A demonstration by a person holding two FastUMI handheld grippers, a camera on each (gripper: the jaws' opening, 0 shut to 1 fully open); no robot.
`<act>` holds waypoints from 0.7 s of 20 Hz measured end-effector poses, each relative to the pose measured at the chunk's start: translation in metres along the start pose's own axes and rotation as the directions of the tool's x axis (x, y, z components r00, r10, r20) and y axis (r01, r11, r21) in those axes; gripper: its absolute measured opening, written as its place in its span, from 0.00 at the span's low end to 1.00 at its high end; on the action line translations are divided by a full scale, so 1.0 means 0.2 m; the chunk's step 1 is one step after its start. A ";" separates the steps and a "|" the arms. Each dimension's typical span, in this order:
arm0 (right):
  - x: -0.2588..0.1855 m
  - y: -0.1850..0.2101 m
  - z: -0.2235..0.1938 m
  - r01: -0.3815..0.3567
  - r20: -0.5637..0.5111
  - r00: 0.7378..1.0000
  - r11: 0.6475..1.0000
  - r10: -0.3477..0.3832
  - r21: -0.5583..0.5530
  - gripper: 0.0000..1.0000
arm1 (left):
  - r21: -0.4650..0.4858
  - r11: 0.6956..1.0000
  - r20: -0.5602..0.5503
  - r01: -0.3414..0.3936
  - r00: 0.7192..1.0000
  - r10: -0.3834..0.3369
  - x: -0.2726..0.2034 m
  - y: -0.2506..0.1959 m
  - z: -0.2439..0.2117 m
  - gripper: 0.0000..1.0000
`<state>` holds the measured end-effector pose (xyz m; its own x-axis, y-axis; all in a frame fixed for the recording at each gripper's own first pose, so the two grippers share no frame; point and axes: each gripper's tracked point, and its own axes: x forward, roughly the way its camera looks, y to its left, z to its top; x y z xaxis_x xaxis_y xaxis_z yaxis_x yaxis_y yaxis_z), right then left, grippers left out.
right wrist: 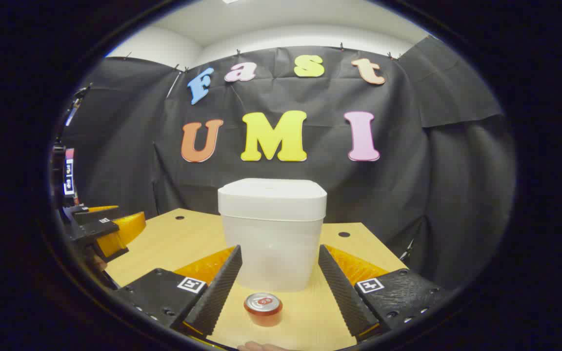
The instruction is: Press the lid of the desktop garbage bin to open it, pick up the crumpled paper on the desktop and throw it into the bin, then pick up the pop can on the desktop and drop it into the bin, and finally close the garbage bin lid.
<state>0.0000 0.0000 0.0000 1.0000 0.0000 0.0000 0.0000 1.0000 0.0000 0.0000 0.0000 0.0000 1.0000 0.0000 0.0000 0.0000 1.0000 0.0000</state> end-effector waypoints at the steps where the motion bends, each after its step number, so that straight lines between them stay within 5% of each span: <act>1: 0.00 0.00 0.01 0.002 0.000 1.000 1.000 -0.002 -0.002 0.96 | -0.002 1.000 0.001 0.007 1.000 -0.007 0.00 -0.01 0.00 0.96; 14: 0.00 -0.05 0.05 0.032 0.003 0.999 0.999 -0.032 0.028 0.97 | -0.011 0.999 -0.030 0.030 0.999 -0.031 0.00 -0.02 -0.04 0.96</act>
<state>-0.0003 -0.0094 0.0097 0.9995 -0.0319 0.0027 0.0318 0.9991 0.0277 -0.0004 -0.0032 -0.0079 0.9991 -0.0307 -0.0297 0.0304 0.9995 -0.0113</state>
